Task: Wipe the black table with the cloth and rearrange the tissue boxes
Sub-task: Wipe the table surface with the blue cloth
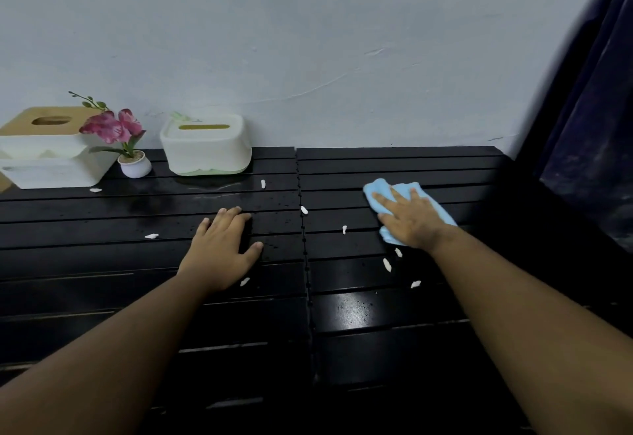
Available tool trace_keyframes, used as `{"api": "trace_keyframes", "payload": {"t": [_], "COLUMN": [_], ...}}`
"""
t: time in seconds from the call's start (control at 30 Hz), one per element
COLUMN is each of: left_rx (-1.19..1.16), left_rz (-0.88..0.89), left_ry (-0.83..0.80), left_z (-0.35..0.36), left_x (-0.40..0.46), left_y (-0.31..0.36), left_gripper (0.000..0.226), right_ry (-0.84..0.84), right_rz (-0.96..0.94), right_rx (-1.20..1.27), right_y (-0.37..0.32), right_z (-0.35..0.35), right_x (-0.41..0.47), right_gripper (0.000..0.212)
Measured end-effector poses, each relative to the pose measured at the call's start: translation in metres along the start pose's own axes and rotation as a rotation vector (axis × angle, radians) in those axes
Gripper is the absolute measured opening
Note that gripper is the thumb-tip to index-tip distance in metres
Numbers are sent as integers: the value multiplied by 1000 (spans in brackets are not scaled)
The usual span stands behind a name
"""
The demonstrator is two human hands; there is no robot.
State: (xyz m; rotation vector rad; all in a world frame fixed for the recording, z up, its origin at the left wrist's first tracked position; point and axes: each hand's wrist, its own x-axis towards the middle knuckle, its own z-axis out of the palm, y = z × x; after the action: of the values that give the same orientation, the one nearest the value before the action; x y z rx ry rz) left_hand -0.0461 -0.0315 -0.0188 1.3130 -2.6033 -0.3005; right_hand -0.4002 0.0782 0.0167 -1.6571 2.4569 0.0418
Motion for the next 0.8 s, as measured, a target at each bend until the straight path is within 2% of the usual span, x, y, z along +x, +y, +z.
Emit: {"api": "trace_keyframes", "payload": {"t": [0.13,0.27,0.37,0.43,0.47,0.53,0.6,0.67,0.8], "left_rx": [-8,-15,-22,-23,-22,-15,-12,-8,-1], "left_rz": [-9,-16,-16,-13,-11,-8,-6,-5,5], "left_ry": [-9,-12,-11,-10,-9,-7,-4,-1,7], "left_z": [-3,-6,-6,-5,-5,-4,-2,-1,1], "left_x": [-1,-3,-3,-3,-3,-2,-1,0,1], "left_y": [3,5,5,4,4,3,2,1,-1], "left_gripper": [65,65,65,65,65,65,66,66,66], "right_ry": [-37,-29,6,53,84,277,174,173,296], "right_rz": [-240,-389,-473,-400,-348,-376,-268,-233,-274], "right_rx": [-43,-180,-285,-358,-412,-723,-687,-701,-794], "right_y": [-82,-98,-72,-40,-15,32,87,120,119], "right_z": [16,12,-6,-8,-2,1,10,7,3], "right_x": [5,4,0,3,10,8,-3,-29,-88], "right_gripper": [56,59,64,68,63,46,34,39,60]}}
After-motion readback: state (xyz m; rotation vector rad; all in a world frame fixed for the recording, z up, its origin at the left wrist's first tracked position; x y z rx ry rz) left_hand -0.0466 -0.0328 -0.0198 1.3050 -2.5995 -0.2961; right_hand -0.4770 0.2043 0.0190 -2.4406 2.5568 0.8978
